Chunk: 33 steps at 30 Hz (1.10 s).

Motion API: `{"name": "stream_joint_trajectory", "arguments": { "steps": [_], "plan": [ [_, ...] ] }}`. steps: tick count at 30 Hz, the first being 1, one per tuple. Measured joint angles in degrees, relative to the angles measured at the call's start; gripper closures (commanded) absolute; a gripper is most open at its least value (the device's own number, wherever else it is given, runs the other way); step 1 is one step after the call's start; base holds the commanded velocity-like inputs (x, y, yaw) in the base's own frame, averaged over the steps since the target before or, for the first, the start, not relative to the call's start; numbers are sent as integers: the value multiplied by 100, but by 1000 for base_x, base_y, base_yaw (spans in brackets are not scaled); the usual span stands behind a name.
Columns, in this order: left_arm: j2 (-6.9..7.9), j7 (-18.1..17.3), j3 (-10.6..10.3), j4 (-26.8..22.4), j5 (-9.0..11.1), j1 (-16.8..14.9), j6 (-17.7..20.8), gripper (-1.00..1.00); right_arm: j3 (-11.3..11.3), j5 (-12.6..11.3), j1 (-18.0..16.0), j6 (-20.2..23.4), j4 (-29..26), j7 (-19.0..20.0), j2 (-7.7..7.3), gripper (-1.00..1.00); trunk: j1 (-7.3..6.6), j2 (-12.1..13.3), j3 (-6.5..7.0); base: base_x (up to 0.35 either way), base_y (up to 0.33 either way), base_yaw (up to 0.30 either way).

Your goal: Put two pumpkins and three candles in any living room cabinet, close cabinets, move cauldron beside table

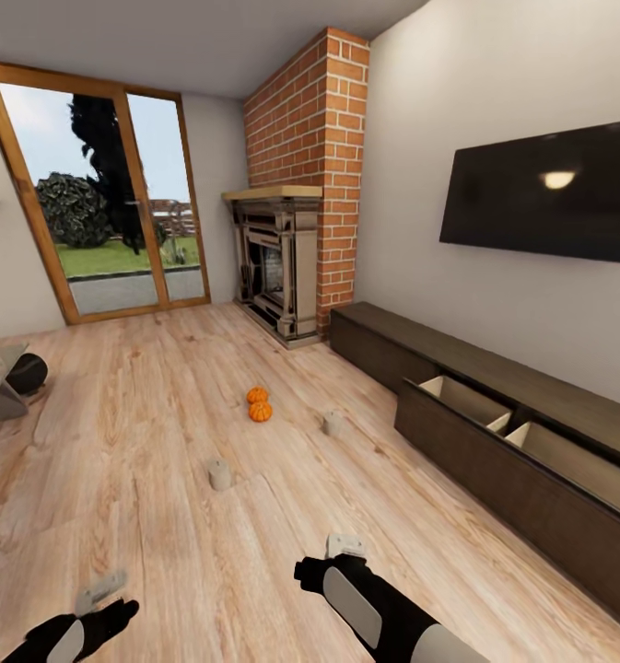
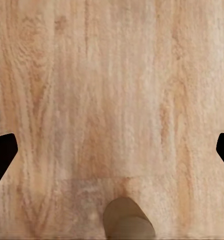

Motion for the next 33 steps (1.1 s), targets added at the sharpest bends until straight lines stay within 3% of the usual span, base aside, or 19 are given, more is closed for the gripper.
{"name": "stream_joint_trajectory", "arguments": {
  "steps": [6, 33],
  "plan": [
    [3, -11, 8, -5, 0, 0, 246, -100, 6, -3, 0, -9, -24, 11, -8, -100, 132, -241, -108, 0, 0, 0],
    [11, -32, -35, -5, 4, 0, 263, -100, -17, -7, 0, 139, -138, 51, -9, -100, 725, -1324, -592, 0, 0, 0]
  ]
}}
